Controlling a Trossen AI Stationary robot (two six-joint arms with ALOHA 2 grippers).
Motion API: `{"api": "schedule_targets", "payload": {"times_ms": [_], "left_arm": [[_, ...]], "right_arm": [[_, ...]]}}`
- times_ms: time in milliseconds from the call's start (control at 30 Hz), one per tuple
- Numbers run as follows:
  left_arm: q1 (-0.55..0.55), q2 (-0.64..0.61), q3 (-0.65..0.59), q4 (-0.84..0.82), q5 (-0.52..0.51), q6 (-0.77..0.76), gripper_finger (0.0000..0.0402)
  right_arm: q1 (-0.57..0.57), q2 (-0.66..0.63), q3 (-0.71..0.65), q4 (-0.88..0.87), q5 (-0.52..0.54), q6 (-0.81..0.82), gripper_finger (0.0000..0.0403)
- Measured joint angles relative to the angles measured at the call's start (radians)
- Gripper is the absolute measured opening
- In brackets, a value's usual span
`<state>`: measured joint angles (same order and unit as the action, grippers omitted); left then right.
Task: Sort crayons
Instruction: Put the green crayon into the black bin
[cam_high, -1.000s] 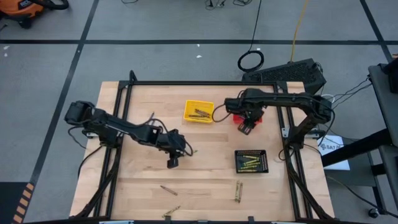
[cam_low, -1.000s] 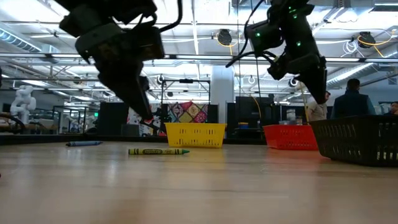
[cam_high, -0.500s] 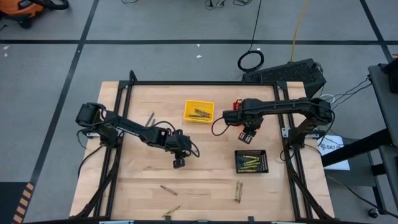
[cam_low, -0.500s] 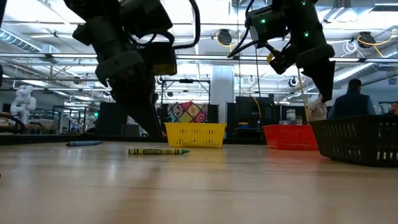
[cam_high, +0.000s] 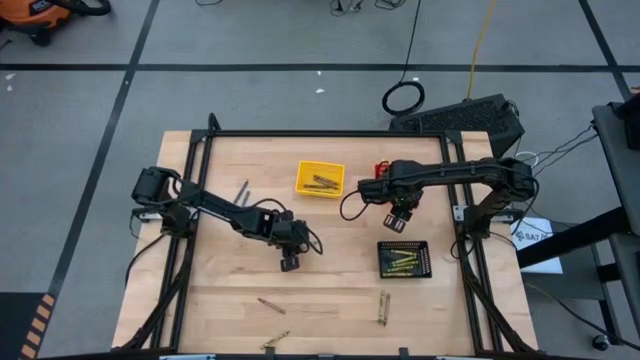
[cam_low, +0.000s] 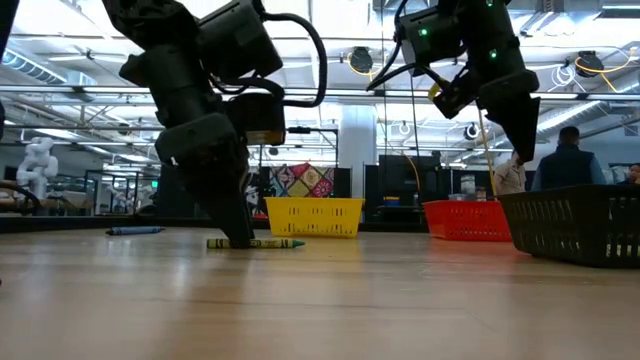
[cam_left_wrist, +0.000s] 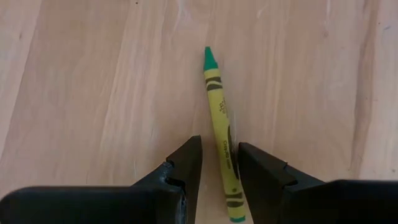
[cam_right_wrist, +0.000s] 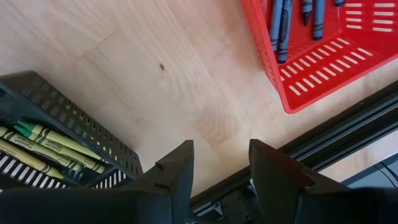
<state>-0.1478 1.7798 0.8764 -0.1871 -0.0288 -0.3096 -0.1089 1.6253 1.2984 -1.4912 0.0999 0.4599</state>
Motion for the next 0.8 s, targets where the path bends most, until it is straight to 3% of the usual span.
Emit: {"api": "schedule_targets", "payload": {"times_ms": [200,467,800], "left_arm": [[0.001,0.021,0.002,-0.007,0.001,0.012,0.0100],[0.002,0.024,0.000,-0.013,0.019,0.042,0.0010],[0.002,-0.014,0.010,-0.020,0.033,0.091,0.0004]], "right_arm": [[0.000,0.000,0.000,0.026,-0.001,0.000,0.0141],[0.000,0.000,0.000,0.046,-0.027,0.000,0.0141],[0.000,0.000,0.000,0.172,-0.027,0.034,0.0141]]}}
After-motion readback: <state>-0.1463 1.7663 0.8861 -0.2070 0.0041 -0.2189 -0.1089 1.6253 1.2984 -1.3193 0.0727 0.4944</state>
